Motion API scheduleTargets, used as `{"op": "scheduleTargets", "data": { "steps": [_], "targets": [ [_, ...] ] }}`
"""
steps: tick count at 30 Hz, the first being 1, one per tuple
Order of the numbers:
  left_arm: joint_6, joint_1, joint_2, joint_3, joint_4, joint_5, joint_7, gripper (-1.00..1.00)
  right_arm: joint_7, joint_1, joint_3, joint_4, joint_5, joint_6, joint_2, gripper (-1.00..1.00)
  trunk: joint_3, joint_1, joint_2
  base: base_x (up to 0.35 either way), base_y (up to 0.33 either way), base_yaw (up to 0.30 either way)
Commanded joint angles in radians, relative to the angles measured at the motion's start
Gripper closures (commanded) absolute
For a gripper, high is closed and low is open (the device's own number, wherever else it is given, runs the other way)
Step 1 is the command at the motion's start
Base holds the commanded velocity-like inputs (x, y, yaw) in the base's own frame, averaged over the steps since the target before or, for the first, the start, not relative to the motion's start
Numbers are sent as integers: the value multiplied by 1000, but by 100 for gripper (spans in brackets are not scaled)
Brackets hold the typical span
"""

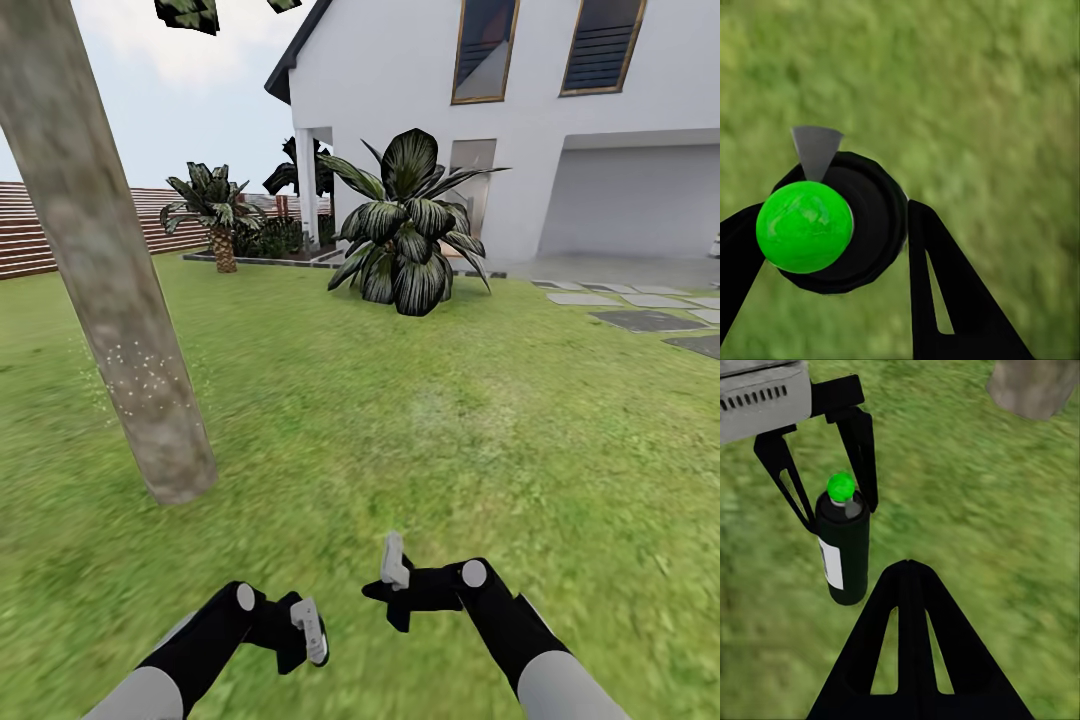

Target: In the garden, pick up the pesticide atomizer on the floor and spray pesticide onto both trees until each tree trunk is fully covered.

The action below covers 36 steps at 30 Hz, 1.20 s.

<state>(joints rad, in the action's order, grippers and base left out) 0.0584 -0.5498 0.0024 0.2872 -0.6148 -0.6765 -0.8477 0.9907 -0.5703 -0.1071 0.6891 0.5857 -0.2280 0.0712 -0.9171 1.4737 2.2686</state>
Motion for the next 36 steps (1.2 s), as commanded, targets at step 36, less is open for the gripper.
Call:
{"op": "scheduleTargets", "data": {
  "steps": [36],
  "targets": [
    [-57,2,-4,-14,3,59,-105,100,34,0,-102,1,13,-8,1,100,-1,0,0,0,0,0]
  ]
}}
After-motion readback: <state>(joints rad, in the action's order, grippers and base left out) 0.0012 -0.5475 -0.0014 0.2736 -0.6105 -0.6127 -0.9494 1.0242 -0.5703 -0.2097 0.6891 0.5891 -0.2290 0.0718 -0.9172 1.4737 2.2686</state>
